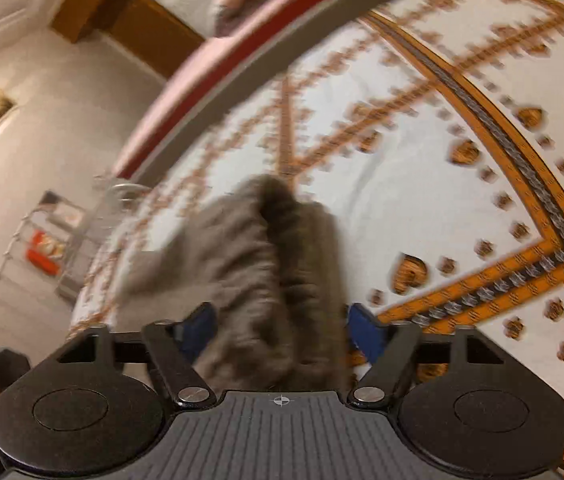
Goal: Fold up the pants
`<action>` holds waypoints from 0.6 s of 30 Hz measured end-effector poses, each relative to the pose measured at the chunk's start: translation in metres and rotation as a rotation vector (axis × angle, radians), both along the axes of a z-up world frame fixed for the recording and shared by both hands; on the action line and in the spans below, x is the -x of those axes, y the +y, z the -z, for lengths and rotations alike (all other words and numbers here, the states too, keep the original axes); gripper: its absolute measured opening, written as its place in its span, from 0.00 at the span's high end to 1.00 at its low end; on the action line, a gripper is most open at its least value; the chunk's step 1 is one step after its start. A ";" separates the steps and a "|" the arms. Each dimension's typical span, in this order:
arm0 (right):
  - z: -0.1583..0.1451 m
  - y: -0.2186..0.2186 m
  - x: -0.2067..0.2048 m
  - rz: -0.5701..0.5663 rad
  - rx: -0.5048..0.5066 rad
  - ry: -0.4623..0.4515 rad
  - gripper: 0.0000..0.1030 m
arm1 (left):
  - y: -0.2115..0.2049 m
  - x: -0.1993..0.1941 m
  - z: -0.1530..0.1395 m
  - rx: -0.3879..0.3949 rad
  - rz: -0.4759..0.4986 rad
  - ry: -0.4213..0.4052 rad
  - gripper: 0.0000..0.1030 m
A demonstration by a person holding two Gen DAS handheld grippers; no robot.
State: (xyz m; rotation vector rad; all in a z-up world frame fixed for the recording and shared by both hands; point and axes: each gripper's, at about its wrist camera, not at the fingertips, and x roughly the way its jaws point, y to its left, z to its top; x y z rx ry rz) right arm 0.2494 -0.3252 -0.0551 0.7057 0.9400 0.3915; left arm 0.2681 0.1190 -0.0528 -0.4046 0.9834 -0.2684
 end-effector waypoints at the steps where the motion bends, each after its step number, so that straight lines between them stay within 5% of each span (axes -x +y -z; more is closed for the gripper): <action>1: 0.006 -0.001 -0.004 0.000 -0.029 0.039 0.24 | 0.001 -0.002 0.004 0.021 -0.002 0.012 0.13; 10: 0.033 -0.007 -0.027 -0.099 -0.204 0.112 0.08 | 0.020 -0.020 0.019 0.225 0.012 -0.018 0.14; 18: 0.035 0.003 -0.050 -0.228 -0.206 0.118 0.08 | 0.028 -0.034 0.037 0.287 0.185 -0.060 0.15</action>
